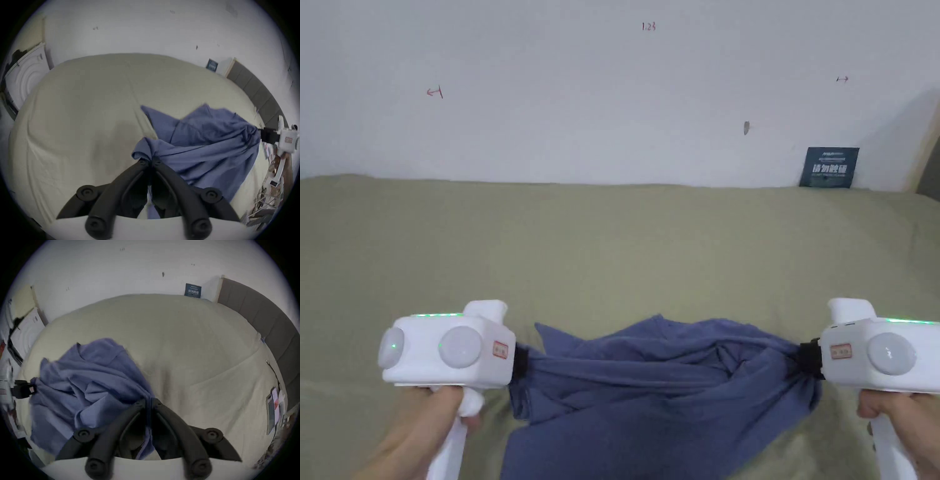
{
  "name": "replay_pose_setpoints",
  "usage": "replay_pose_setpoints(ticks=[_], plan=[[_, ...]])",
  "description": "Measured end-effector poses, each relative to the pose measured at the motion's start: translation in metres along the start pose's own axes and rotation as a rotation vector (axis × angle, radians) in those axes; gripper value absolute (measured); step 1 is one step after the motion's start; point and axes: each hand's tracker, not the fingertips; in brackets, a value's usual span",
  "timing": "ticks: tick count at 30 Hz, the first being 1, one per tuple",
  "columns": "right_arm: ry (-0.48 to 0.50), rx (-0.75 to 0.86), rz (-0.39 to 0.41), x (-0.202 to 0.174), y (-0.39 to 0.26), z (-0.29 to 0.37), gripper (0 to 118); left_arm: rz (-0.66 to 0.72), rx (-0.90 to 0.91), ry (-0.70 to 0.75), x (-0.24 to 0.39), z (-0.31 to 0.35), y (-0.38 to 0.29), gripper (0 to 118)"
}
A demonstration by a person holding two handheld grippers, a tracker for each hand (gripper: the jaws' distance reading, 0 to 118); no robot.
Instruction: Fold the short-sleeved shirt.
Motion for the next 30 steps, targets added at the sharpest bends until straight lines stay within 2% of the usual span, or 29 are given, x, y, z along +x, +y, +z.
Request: replay_pose_setpoints(ticks=[4, 9, 14, 23, 30], plan=[[0.069, 0.099, -0.021, -0.004, 0.013, 0.053, 6, -0.024, 0.119, 0.064, -0.004, 0.082, 0.01, 1], [0.097, 0.232, -0.003, -0.019, 0.037, 0.122, 6, -0.008, 0.267, 0.121, -0.005, 0.194, 0.024, 1], [0.127, 0.331, 0.017, -0.037, 0.07, 0.179, 6, -0.039, 0.363, 0.157, 0.0, 0.268, 0.043, 1], [0.04, 0.459, 0.103, -0.068, 0.138, 0.23, 6, -0.021, 0.462, 0.217, 0.02, 0.317, 0.087, 1], [-0.011, 0.479, 0.114, -0.069, 0.191, 0.214, 6, -0.008, 0.491, 0.268, 0.031, 0.299, 0.144, 1]])
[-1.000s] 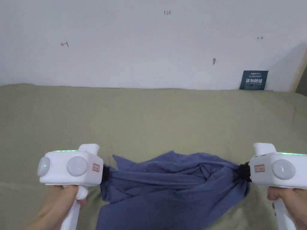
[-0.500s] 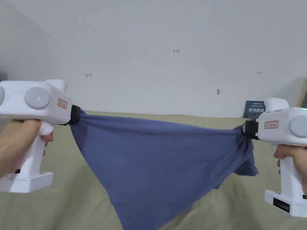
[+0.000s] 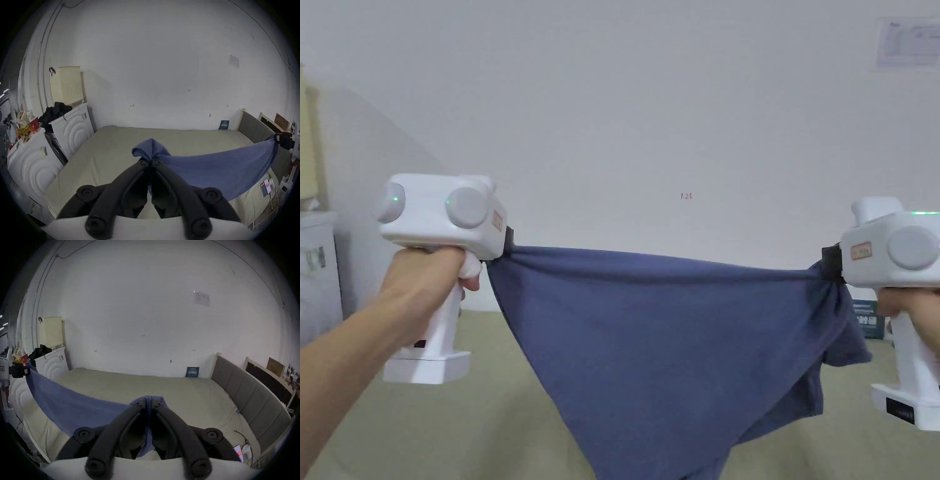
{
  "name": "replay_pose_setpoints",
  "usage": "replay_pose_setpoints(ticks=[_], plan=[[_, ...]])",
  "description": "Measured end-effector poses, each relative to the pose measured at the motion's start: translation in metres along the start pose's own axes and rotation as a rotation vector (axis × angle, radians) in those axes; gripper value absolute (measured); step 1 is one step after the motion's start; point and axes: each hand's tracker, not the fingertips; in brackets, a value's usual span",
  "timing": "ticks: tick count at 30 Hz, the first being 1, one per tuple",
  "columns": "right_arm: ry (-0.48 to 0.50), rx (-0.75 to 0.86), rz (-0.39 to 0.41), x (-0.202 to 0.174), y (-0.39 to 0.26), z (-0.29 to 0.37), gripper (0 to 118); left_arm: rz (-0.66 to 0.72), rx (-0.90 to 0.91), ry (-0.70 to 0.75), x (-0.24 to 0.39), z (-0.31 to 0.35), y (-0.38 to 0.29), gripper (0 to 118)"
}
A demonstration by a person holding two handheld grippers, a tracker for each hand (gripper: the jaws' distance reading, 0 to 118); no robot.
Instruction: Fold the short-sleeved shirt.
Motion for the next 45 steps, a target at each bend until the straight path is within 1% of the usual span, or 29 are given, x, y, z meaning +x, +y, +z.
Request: replay_pose_setpoints(ticks=[4, 8, 13, 15, 18, 19, 23, 24, 27, 28, 29, 30, 31, 33, 34, 35, 36, 38, 39, 40, 44, 45], plan=[[-0.042, 0.009, 0.007, 0.002, 0.017, -0.038, 6, -0.009, 0.013, 0.025, 0.014, -0.034, 0.026, 1], [-0.061, 0.013, -0.024, 0.006, 0.031, -0.084, 6, -0.006, 0.032, 0.059, 0.026, -0.08, 0.051, 1], [-0.089, 0.023, -0.03, 0.007, 0.039, -0.14, 6, -0.017, 0.043, 0.087, 0.035, -0.138, 0.066, 1], [-0.1, 0.007, -0.025, 0.004, 0.036, -0.167, 6, 0.036, 0.033, 0.054, 0.037, -0.162, 0.067, 1], [-0.122, -0.022, 0.007, 0.0, 0.028, -0.202, 6, -0.012, 0.023, 0.109, 0.043, -0.2, 0.059, 1], [-0.121, -0.012, 0.003, 0.003, 0.033, -0.174, 6, -0.011, 0.025, 0.105, 0.044, -0.21, 0.056, 1], [-0.12, -0.019, -0.012, 0.003, 0.033, -0.174, 6, -0.053, -0.012, 0.151, 0.048, -0.259, 0.023, 1], [-0.1, -0.071, 0.003, -0.006, 0.007, -0.228, 6, -0.054, -0.024, 0.146, 0.048, -0.27, 0.01, 1], [-0.102, -0.117, 0.018, -0.001, -0.009, -0.232, 6, -0.067, -0.116, 0.143, 0.049, -0.298, -0.033, 1], [-0.065, -0.074, 0.039, -0.016, -0.05, -0.275, 6, -0.062, -0.124, 0.137, 0.049, -0.304, -0.045, 1], [-0.059, -0.101, 0.014, -0.02, -0.087, -0.296, 6, -0.058, -0.141, 0.134, 0.049, -0.308, -0.061, 1], [-0.062, -0.115, 0.013, -0.02, -0.104, -0.299, 6, -0.059, -0.169, 0.124, 0.049, -0.31, -0.076, 1], [-0.086, -0.174, -0.027, -0.017, -0.118, -0.294, 6, -0.06, -0.184, 0.122, 0.049, -0.311, -0.087, 1], [-0.076, -0.225, -0.011, -0.012, -0.144, -0.292, 6, -0.06, -0.198, 0.112, 0.048, -0.306, -0.11, 1], [-0.074, -0.204, -0.025, -0.008, -0.154, -0.286, 6, -0.068, -0.207, 0.106, 0.047, -0.3, -0.118, 1], [-0.063, -0.231, -0.007, -0.01, -0.164, -0.273, 6, -0.081, -0.221, 0.099, 0.047, -0.293, -0.127, 1], [-0.057, -0.24, -0.034, -0.007, -0.173, -0.263, 6, -0.078, -0.218, 0.087, 0.045, -0.283, -0.136, 1], [-0.054, -0.245, -0.036, -0.001, -0.187, -0.241, 6, -0.076, -0.219, 0.068, 0.042, -0.256, -0.153, 1], [-0.055, -0.235, -0.037, -0.002, -0.194, -0.217, 6, -0.079, -0.229, 0.052, 0.04, -0.242, -0.16, 1], [-0.056, -0.23, -0.06, 0.0, -0.2, -0.202, 6, -0.081, -0.229, 0.037, 0.038, -0.228, -0.167, 1], [-0.039, -0.242, -0.056, 0.003, -0.225, -0.129, 6, -0.108, -0.246, 0.006, 0.027, -0.166, -0.203, 1], [-0.038, -0.256, -0.08, 0.004, -0.234, -0.111, 6, -0.096, -0.248, -0.001, 0.024, -0.148, -0.214, 1]])
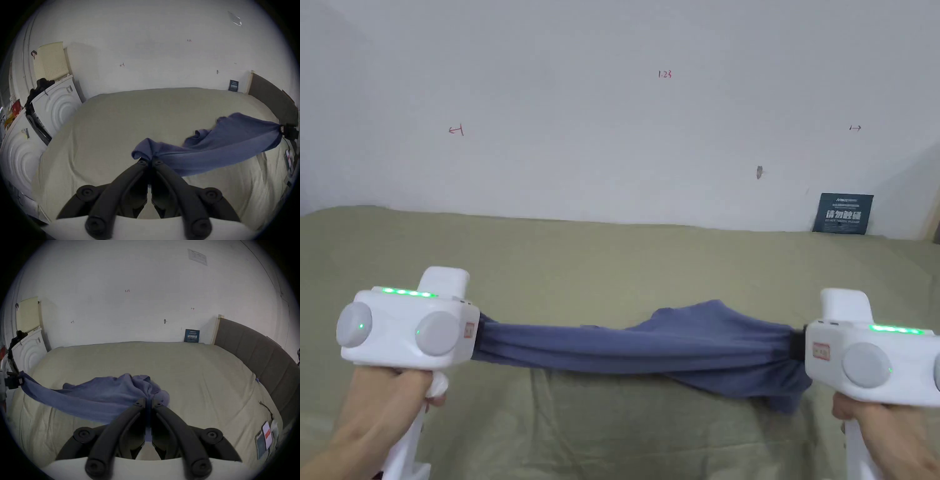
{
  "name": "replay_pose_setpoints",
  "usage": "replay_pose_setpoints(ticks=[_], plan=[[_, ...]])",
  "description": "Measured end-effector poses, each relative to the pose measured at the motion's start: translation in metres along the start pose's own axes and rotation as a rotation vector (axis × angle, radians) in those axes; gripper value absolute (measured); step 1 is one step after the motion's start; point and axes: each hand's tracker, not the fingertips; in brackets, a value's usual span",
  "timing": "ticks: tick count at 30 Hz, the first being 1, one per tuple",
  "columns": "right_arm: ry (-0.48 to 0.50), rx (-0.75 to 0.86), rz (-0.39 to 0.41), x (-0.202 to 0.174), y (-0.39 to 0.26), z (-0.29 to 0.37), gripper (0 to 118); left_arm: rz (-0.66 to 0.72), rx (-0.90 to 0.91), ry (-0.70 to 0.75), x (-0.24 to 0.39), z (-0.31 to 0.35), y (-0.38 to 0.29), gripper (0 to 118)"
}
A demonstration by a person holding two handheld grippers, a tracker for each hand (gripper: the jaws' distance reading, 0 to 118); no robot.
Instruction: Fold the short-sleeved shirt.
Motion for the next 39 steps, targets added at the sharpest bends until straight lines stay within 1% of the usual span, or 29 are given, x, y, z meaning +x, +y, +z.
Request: replay_pose_setpoints(ticks=[2, 4, 8, 12, 15, 16, 20, 27, 30, 31, 32, 33, 34, 35, 36, 37, 38, 39], plan=[[0.028, -0.005, -0.014, 0.004, -0.03, 0.032, 6, 0.008, -0.012, -0.023, -0.006, 0.029, -0.031, 1], [0.03, -0.023, 0.014, 0.005, -0.058, 0.058, 6, 0.015, -0.036, -0.054, -0.011, 0.051, -0.063, 1], [0.037, -0.042, 0.011, 0.004, -0.117, 0.106, 6, 0.03, -0.054, -0.079, -0.02, 0.096, -0.127, 1], [0.035, -0.067, 0.044, 0.003, -0.16, 0.135, 6, 0.038, -0.077, -0.089, -0.026, 0.122, -0.173, 1], [0.042, -0.092, 0.017, 0.005, -0.184, 0.151, 6, 0.065, -0.111, -0.101, -0.033, 0.127, -0.195, 1], [0.043, -0.1, 0.002, 0.005, -0.19, 0.154, 6, 0.075, -0.118, -0.103, -0.035, 0.128, -0.199, 1], [0.043, -0.128, 0.002, 0.006, -0.208, 0.153, 6, 0.087, -0.144, -0.11, -0.039, 0.125, -0.209, 1], [0.03, -0.153, -0.023, 0.008, -0.219, 0.142, 6, 0.101, -0.181, -0.125, -0.041, 0.116, -0.216, 1], [0.028, -0.164, -0.022, 0.007, -0.221, 0.142, 6, 0.133, -0.191, -0.144, -0.044, 0.113, -0.217, 2], [0.026, -0.158, -0.021, 0.006, -0.221, 0.144, 7, 0.144, -0.192, -0.15, -0.045, 0.113, -0.217, 2], [0.0, -0.141, -0.016, 0.004, -0.219, 0.148, 18, 0.148, -0.192, -0.155, -0.047, 0.113, -0.217, 3], [-0.016, -0.133, -0.018, 0.002, -0.215, 0.153, 37, 0.147, -0.186, -0.158, -0.045, 0.116, -0.217, 7], [-0.019, -0.128, -0.019, 0.0, -0.213, 0.158, 71, 0.145, -0.176, -0.157, -0.045, 0.118, -0.216, 24], [-0.001, -0.111, -0.016, -0.002, -0.21, 0.164, 106, 0.137, -0.164, -0.146, -0.046, 0.119, -0.216, 76], [0.025, -0.065, -0.008, -0.006, -0.206, 0.171, 113, 0.14, -0.163, -0.141, -0.048, 0.118, -0.216, 112], [0.044, -0.045, 0.005, -0.011, -0.203, 0.175, 113, 0.153, -0.145, -0.135, -0.048, 0.123, -0.216, 118], [0.053, -0.059, 0.03, -0.021, -0.201, 0.177, 113, 0.166, -0.115, -0.129, -0.05, 0.128, -0.215, 118], [0.059, -0.057, 0.044, -0.029, -0.2, 0.179, 113, 0.175, -0.123, -0.134, -0.053, 0.128, -0.214, 118]])
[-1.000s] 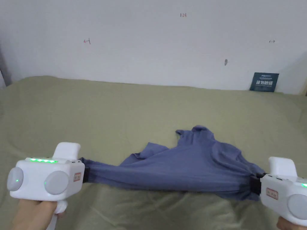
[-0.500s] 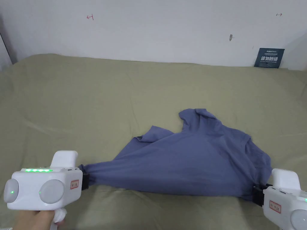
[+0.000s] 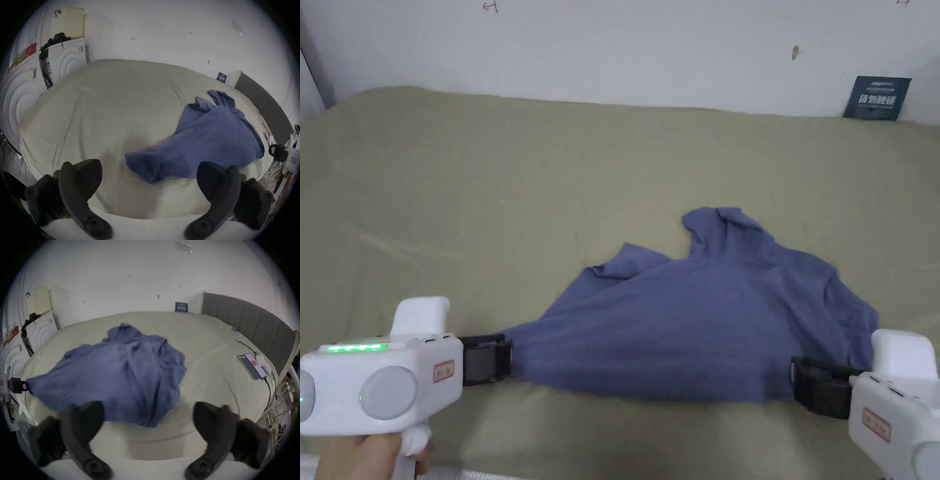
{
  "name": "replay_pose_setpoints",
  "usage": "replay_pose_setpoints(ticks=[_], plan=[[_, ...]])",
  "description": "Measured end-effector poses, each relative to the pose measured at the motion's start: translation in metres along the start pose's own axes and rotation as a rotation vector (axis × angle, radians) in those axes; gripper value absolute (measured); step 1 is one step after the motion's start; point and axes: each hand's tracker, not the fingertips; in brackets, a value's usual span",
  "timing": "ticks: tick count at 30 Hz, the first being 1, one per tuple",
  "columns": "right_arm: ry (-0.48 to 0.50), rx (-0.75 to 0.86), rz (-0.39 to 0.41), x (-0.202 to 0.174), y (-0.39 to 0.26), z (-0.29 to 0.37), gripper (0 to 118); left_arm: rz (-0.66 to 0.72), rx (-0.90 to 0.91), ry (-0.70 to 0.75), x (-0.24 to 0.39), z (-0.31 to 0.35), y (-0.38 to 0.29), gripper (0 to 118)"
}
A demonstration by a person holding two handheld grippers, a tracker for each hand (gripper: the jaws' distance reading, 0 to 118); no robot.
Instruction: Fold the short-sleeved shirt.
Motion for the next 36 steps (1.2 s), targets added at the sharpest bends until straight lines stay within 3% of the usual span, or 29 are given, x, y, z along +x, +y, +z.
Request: replay_pose_setpoints(ticks=[1, 2, 3, 4, 5, 8, 13, 14, 15, 16, 17, 18, 19, 21, 25, 26, 27, 28, 29, 36], plan=[[0.021, 0.017, 0.009, -0.006, 0.0, 0.0, 112, 0.015, 0.002, -0.007, -0.002, 0.001, 0.001, 116], [0.053, 0.041, 0.011, -0.013, 0.0, 0.0, 97, 0.031, 0.007, -0.015, -0.004, 0.004, -0.001, 107], [0.07, 0.058, 0.016, -0.023, 0.0, -0.002, 64, 0.043, 0.023, -0.024, -0.005, 0.008, -0.001, 86], [0.062, 0.059, 0.024, -0.031, -0.001, -0.005, 12, 0.041, 0.024, -0.024, -0.006, 0.01, -0.001, 48], [0.047, 0.057, 0.033, -0.04, -0.002, -0.01, 0, 0.053, 0.033, -0.015, -0.007, 0.011, -0.002, 0], [0.133, 0.021, 0.016, -0.057, 0.006, -0.008, 0, 0.07, 0.007, -0.036, -0.015, 0.013, 0.002, 0], [0.125, 0.034, 0.064, -0.075, 0.0, -0.008, 0, 0.053, -0.007, -0.021, -0.024, 0.012, 0.008, 0], [0.135, 0.028, 0.062, -0.076, 0.002, -0.008, 0, 0.05, -0.02, -0.043, -0.027, 0.011, 0.01, 6], [0.154, 0.012, 0.055, -0.079, -0.004, -0.01, 0, 0.059, -0.029, -0.059, -0.028, 0.009, 0.014, 32], [0.161, 0.006, 0.048, -0.08, -0.004, -0.01, 0, 0.064, -0.03, -0.059, -0.028, 0.007, 0.019, 32], [0.165, 0.006, 0.043, -0.081, -0.004, -0.009, 0, 0.059, -0.023, -0.071, -0.027, 0.004, 0.025, 44], [0.171, -0.002, 0.044, -0.081, -0.002, -0.009, 0, 0.044, -0.044, -0.083, -0.028, -0.002, 0.027, 76], [0.172, -0.005, 0.046, -0.082, -0.01, -0.011, 0, 0.039, -0.051, -0.08, -0.026, -0.008, 0.029, 116], [0.177, -0.009, 0.048, -0.083, -0.012, -0.011, 0, 0.013, -0.066, -0.086, -0.019, -0.004, 0.046, 111], [0.185, -0.033, 0.041, -0.082, -0.017, -0.016, 0, -0.042, -0.195, -0.126, -0.026, -0.044, 0.014, 106], [0.183, -0.035, 0.041, -0.081, -0.016, -0.015, 0, -0.041, -0.206, -0.123, -0.015, -0.047, 0.021, 91], [0.182, -0.036, 0.04, -0.081, -0.02, -0.017, 0, -0.048, -0.2, -0.118, -0.011, -0.047, 0.022, 65], [0.181, -0.038, 0.04, -0.081, -0.02, -0.018, 0, -0.045, -0.193, -0.116, -0.009, -0.047, 0.02, 27], [0.181, -0.042, 0.043, -0.08, -0.019, -0.018, 0, -0.029, -0.191, -0.127, -0.006, -0.047, 0.017, 4], [0.18, -0.023, 0.022, -0.059, 0.004, -0.023, 0, -0.027, -0.202, -0.112, -0.007, -0.051, 0.018, 4]])
